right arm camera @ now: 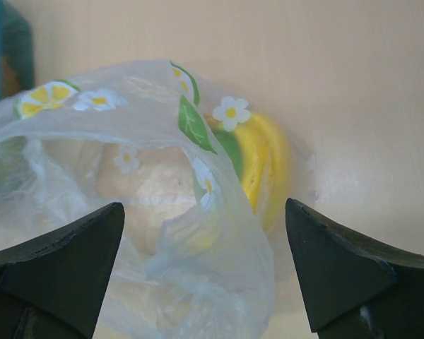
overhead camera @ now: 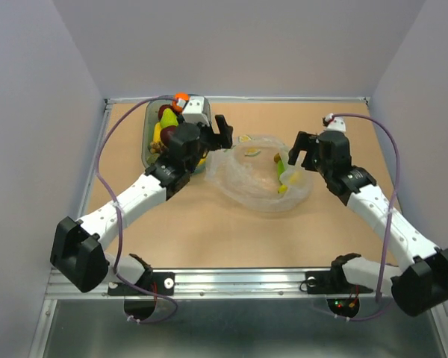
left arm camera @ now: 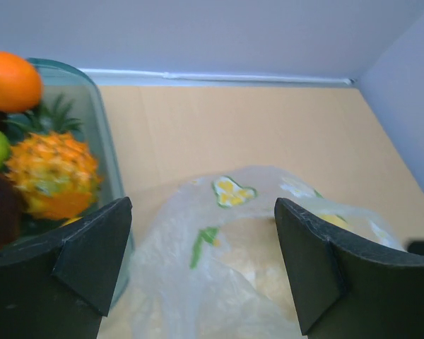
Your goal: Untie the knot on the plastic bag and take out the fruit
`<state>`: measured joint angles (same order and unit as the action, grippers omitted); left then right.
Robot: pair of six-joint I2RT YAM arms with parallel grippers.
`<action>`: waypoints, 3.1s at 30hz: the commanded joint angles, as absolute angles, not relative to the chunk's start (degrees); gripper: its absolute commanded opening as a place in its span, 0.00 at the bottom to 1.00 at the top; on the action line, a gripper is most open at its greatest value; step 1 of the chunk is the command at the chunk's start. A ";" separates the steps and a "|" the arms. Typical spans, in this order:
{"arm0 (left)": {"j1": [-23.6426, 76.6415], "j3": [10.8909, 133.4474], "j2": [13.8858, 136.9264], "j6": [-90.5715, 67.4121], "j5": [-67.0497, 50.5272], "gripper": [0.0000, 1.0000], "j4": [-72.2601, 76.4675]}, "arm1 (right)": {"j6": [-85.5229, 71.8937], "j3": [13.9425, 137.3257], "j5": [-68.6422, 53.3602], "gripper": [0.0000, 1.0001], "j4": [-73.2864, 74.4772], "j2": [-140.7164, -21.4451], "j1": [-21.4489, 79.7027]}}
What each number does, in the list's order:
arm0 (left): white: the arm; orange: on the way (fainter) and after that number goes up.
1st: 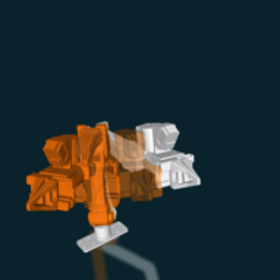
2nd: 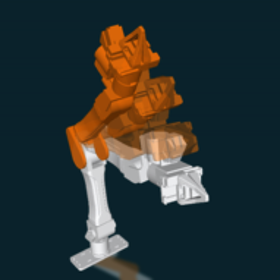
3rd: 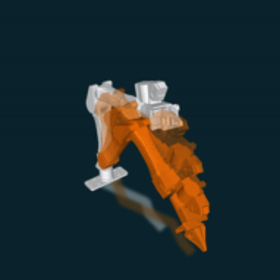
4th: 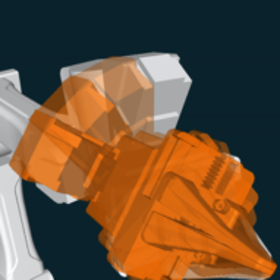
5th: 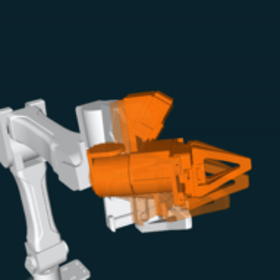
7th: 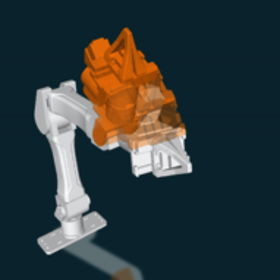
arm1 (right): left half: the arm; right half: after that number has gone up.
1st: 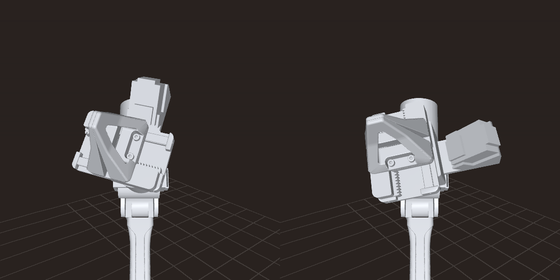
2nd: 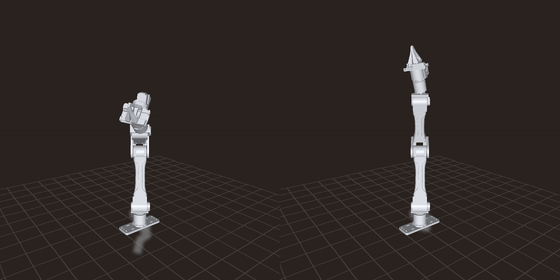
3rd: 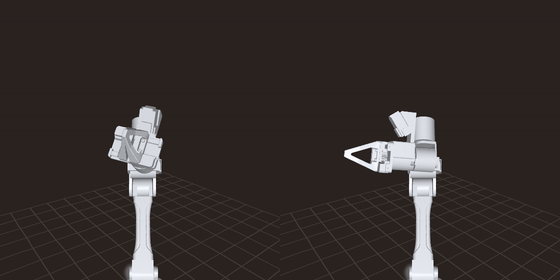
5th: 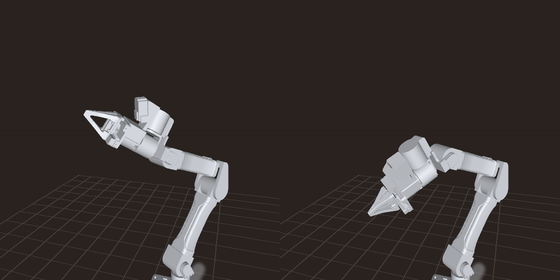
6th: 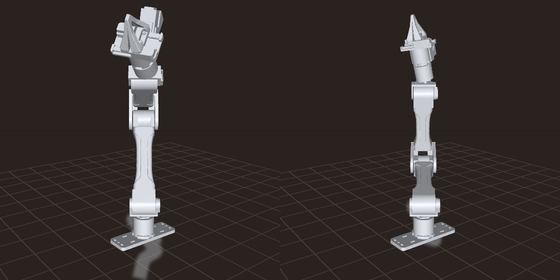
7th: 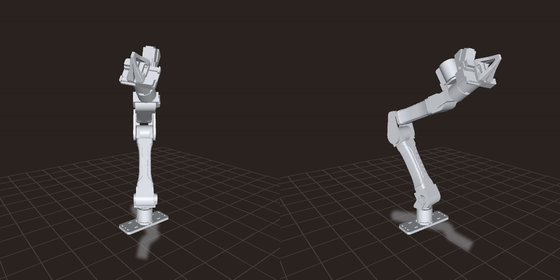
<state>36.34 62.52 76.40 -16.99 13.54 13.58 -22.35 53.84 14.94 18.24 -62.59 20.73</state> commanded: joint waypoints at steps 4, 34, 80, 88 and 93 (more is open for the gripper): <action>44.91 52.05 73.30 -17.84 13.89 0.93 22.32 | -21.36 59.76 19.41 1.00 19.51 -74.78 21.09; 53.17 44.13 91.41 -27.68 13.62 0.93 36.83 | -19.16 62.94 21.71 0.00 28.56 -69.61 41.04; 61.44 73.12 111.61 -16.08 6.50 0.60 19.16 | -29.71 41.13 22.85 0.01 19.25 -69.96 21.80; 61.44 74.71 114.62 -15.56 14.24 0.38 13.80 | -29.44 40.78 23.12 0.01 19.07 -69.43 21.80; 61.44 69.79 109.00 -14.07 12.92 0.07 15.81 | -29.27 41.22 23.73 0.01 19.07 -68.91 21.80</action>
<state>61.19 72.60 115.11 -16.25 11.64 16.80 -29.80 42.17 23.11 21.41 -70.83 22.09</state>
